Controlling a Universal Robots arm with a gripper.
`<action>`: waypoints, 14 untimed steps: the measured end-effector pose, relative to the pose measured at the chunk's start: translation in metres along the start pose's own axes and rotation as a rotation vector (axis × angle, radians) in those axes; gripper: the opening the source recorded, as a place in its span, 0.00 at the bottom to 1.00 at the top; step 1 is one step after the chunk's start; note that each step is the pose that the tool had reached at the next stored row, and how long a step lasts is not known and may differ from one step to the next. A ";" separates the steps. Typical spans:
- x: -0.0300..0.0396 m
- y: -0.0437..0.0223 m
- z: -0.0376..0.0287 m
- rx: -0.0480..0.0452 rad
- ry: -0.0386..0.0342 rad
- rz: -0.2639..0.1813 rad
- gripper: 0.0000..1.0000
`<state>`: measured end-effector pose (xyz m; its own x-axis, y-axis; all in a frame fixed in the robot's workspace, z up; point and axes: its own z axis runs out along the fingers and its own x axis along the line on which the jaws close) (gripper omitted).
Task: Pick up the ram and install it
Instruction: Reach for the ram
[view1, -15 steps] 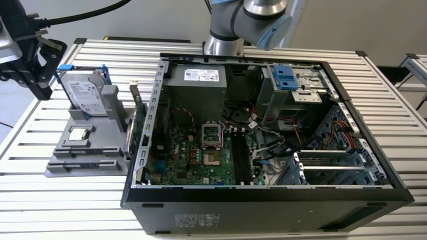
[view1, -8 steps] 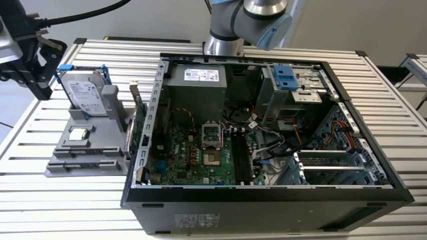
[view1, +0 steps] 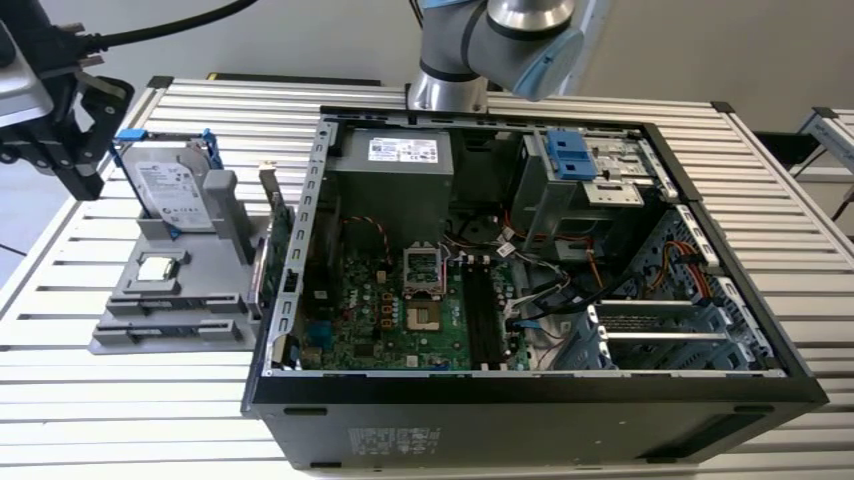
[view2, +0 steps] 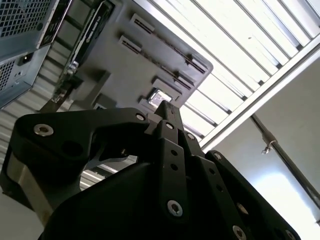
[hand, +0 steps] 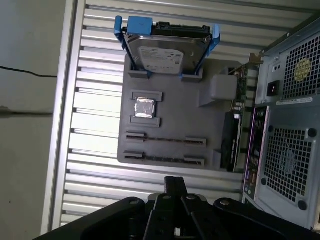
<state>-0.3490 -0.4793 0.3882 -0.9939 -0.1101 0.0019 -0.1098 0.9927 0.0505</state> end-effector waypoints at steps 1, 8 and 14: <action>0.0000 0.0000 0.0000 0.0000 0.0003 -0.007 0.00; 0.0000 0.0000 0.0000 0.0001 0.0033 -0.066 0.00; 0.0000 0.0000 0.0000 0.0002 0.0064 -0.126 0.00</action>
<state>-0.3490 -0.4793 0.3882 -0.9722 -0.2340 0.0019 -0.2336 0.9710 0.0505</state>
